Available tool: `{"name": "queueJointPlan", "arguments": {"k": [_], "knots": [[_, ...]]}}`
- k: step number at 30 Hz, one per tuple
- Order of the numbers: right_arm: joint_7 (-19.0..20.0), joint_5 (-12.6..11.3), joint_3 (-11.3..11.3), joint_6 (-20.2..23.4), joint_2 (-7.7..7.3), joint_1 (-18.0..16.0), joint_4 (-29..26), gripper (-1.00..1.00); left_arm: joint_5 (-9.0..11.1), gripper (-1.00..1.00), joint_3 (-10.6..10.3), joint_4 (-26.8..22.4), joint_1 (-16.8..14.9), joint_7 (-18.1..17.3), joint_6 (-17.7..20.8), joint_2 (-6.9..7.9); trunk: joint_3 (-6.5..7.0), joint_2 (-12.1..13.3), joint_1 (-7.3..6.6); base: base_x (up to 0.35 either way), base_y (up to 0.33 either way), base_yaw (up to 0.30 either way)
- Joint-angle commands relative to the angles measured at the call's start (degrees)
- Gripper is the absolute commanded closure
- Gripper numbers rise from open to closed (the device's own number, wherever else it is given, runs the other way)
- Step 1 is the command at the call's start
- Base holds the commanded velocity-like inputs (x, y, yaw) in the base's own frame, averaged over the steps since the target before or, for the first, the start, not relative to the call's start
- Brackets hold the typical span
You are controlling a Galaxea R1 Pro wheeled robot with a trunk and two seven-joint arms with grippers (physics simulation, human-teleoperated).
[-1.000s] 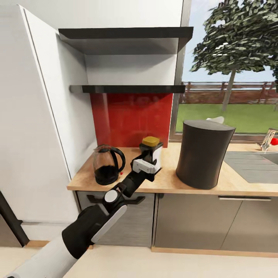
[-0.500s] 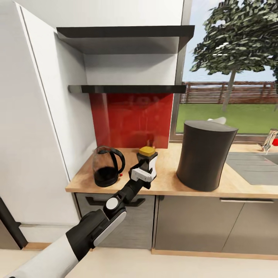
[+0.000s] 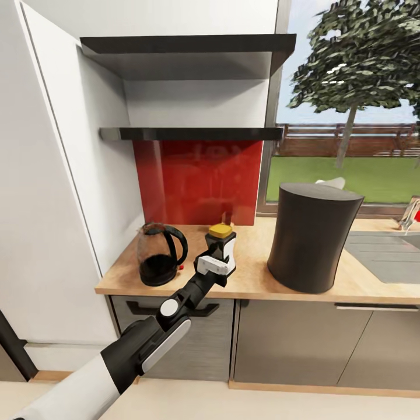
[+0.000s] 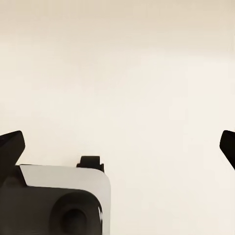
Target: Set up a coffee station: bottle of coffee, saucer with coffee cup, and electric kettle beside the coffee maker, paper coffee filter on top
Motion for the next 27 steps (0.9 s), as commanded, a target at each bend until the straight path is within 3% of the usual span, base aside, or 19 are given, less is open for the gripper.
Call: {"name": "queueJointPlan", "arguments": {"k": [1,27], "knots": [[0.0,0.1,0.1,-0.2,-0.01,0.0,0.0,-1.0,0.5,1.0,-0.3,0.0,-0.1,0.4,-0.3,0.07,-0.26,-0.5,0.23,0.002,0.0,0.0],[0.0,0.1,0.1,-0.2,-0.01,0.0,0.0,-1.0,0.7,1.0,-0.3,-0.1,-0.1,0.3,-0.3,0.06,-4.93,-10.9,5.94,0.0,0.0,0.0]]}}
